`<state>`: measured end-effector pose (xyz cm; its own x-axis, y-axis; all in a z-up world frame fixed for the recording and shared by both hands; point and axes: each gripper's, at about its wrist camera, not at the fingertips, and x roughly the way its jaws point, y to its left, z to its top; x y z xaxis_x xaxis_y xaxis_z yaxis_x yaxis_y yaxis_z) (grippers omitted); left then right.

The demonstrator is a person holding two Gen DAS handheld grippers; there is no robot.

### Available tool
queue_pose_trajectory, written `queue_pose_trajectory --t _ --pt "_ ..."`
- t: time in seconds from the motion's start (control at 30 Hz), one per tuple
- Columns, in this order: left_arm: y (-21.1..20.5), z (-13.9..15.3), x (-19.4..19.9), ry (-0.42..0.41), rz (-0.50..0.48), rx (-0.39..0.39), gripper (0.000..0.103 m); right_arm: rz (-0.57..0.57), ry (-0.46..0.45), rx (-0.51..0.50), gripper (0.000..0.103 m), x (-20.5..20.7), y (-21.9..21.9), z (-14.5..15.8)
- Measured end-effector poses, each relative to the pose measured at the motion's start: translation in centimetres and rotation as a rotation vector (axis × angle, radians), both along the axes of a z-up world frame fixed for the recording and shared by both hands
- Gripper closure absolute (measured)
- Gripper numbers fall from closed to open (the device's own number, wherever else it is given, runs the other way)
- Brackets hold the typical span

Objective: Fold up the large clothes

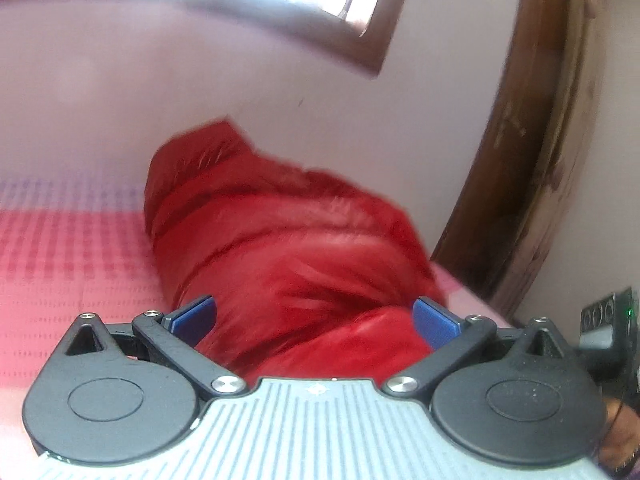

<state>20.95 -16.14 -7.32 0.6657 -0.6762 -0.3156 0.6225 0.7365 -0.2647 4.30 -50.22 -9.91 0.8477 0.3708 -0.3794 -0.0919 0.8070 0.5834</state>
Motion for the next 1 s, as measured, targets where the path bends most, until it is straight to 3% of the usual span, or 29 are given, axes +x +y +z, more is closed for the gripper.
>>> queue_pose_trajectory --t 0.07,0.13,0.23,0.37,0.63,0.73,0.83,1.0 --pt "-0.8 1.0 -1.2 -0.065 -0.015 0.016 0.0 0.003 -0.005 -0.028 0.07 -0.7 1.2 0.4" --pt "-1.6 1.4 -2.0 -0.099 -0.044 0.034 0.0 0.005 -0.003 0.006 0.073 -0.5 1.8 0.4" --pt "-3.1 1.4 -2.2 -0.123 -0.071 0.073 0.0 0.028 -0.009 0.122 0.073 0.8 2.3 0.2" --pt "-4.8 -0.1 -1.8 -0.073 -0.106 0.097 0.0 0.047 -0.005 0.136 0.074 2.0 2.2 -0.6" --pt "-7.5 -1.6 -3.6 -0.135 -0.153 0.124 0.0 0.06 0.058 0.31 0.074 1.7 -0.1 -3.7" --pt "-8.2 -2.5 -4.2 -0.163 -0.183 0.153 0.0 0.07 0.058 0.375 0.069 1.9 -1.2 -3.9" --pt "-8.7 -3.1 -4.5 -0.178 -0.203 0.162 0.0 0.029 0.009 0.242 0.065 1.7 -2.2 -1.2" --pt "-10.5 -3.8 -4.5 -0.184 -0.238 0.174 0.0 0.054 -0.181 -0.093 0.065 4.1 -0.4 7.7"
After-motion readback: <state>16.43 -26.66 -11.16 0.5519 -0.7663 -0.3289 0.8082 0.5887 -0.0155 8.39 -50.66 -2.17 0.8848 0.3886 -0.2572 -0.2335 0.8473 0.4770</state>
